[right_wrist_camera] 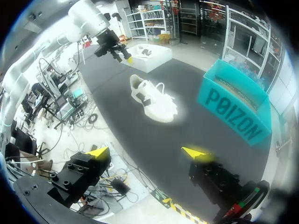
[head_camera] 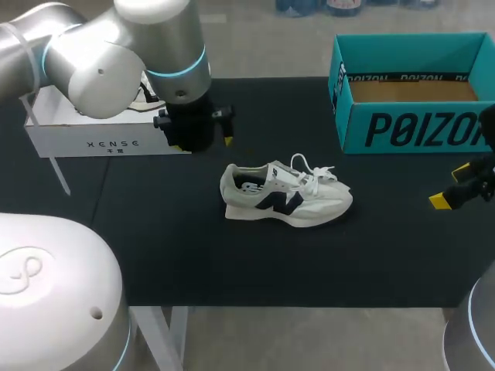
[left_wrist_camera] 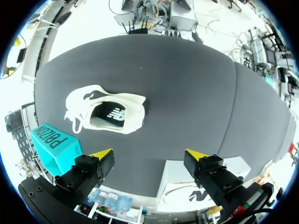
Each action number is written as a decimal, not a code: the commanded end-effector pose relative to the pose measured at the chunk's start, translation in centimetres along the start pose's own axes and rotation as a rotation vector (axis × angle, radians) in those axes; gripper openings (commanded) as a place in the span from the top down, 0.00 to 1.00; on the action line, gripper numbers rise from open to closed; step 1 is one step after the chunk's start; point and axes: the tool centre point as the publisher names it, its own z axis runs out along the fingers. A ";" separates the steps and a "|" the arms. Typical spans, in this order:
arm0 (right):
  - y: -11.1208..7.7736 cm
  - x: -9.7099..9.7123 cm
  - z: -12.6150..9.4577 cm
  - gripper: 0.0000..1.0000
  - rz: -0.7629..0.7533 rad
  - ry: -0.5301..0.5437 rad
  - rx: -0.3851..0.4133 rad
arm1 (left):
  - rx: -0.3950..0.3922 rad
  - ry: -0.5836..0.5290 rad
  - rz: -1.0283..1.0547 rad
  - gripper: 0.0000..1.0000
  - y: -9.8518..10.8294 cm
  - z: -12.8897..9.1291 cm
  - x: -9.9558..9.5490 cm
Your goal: Take the shoe out of the shoebox, open the shoe tongue, remove and reinsert the insole, then place the shoe into the shoebox
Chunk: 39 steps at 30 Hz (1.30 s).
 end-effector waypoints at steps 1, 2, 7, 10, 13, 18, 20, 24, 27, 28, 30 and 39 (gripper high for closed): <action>-0.4 0.3 -0.1 0.00 0.001 -0.007 -0.005 | -0.001 -0.002 0.001 0.00 0.0 0.0 0.1; -0.4 0.3 -0.1 0.00 0.001 -0.007 -0.005 | -0.001 -0.002 0.001 0.00 0.0 0.0 0.1; -0.4 0.3 -0.1 0.00 0.001 -0.007 -0.005 | -0.002 0.008 -0.006 0.00 -0.9 0.2 0.2; -0.4 0.3 -0.1 0.00 0.001 -0.007 -0.005 | 0.015 -0.028 -0.042 0.00 -1.8 0.1 0.2; -0.4 0.3 -0.1 0.00 0.001 -0.007 -0.005 | 0.028 -0.082 -0.092 0.00 -2.6 -0.3 0.3; -0.4 0.3 -0.1 0.00 0.001 -0.007 -0.005 | 0.068 -0.238 -0.238 0.00 -3.7 -1.2 0.8; -0.4 0.3 -0.1 0.00 0.001 -0.007 -0.005 | 0.090 -0.306 -0.302 0.00 -4.2 -1.4 1.2; -0.4 0.3 -0.1 0.00 0.001 -0.007 -0.005 | 0.127 -0.434 -0.432 0.00 -5.3 -1.3 2.3; -0.4 0.3 -0.1 0.00 0.001 -0.007 -0.005 | 0.152 -0.525 -0.520 0.00 -6.2 -0.9 3.3; -0.4 0.3 -0.1 0.00 0.001 -0.007 -0.005 | 0.171 -0.557 -0.543 0.00 -6.5 -0.7 3.6; -0.4 0.3 -0.1 0.00 0.001 -0.007 -0.005 | 0.188 -0.600 -0.580 0.00 -7.2 -0.2 4.0; -0.4 0.3 -0.1 0.00 0.001 -0.007 -0.005 | 0.289 -0.776 -0.683 0.00 -8.6 0.5 4.7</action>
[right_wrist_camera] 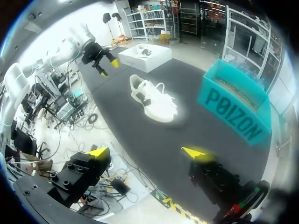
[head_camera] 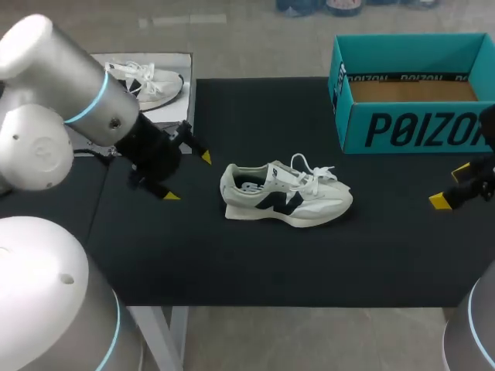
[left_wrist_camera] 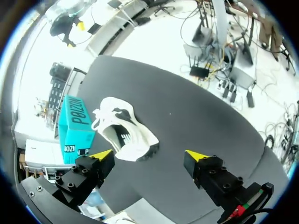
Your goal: Take the shoe out of the shoebox, open the shoe tongue, remove and reinsert the insole, then place the shoe into the shoebox
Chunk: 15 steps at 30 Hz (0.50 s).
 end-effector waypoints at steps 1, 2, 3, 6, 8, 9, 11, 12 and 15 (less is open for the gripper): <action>-0.4 0.3 -0.1 0.00 0.001 -0.007 -0.005 | 0.117 -0.381 -0.074 0.00 0.5 0.3 1.2; -0.4 0.3 -0.1 0.00 0.001 -0.007 -0.005 | 0.124 -0.384 -0.080 0.00 0.5 0.4 1.3; -0.4 0.3 -0.1 0.00 0.001 -0.007 -0.005 | 0.138 -0.389 -0.082 0.00 0.5 0.5 1.3; -0.4 0.3 -0.1 0.00 0.001 -0.007 -0.005 | 0.211 -0.419 -0.100 0.00 0.6 0.8 1.4; -0.4 0.3 -0.1 0.00 0.001 -0.007 -0.005 | 0.227 -0.436 -0.109 0.00 0.7 0.9 1.5; -0.4 0.3 -0.1 0.00 0.001 -0.007 -0.005 | 0.227 -0.436 -0.109 0.00 0.7 0.9 1.5; -0.4 0.3 -0.1 0.00 0.001 -0.007 -0.005 | 0.227 -0.436 -0.109 0.00 0.7 0.9 1.5; -0.4 0.3 -0.1 0.00 0.001 -0.007 -0.005 | 0.227 -0.436 -0.109 0.00 0.7 0.9 1.5; -0.4 0.3 -0.1 0.00 0.001 -0.007 -0.005 | 0.227 -0.436 -0.109 0.00 0.7 0.9 1.5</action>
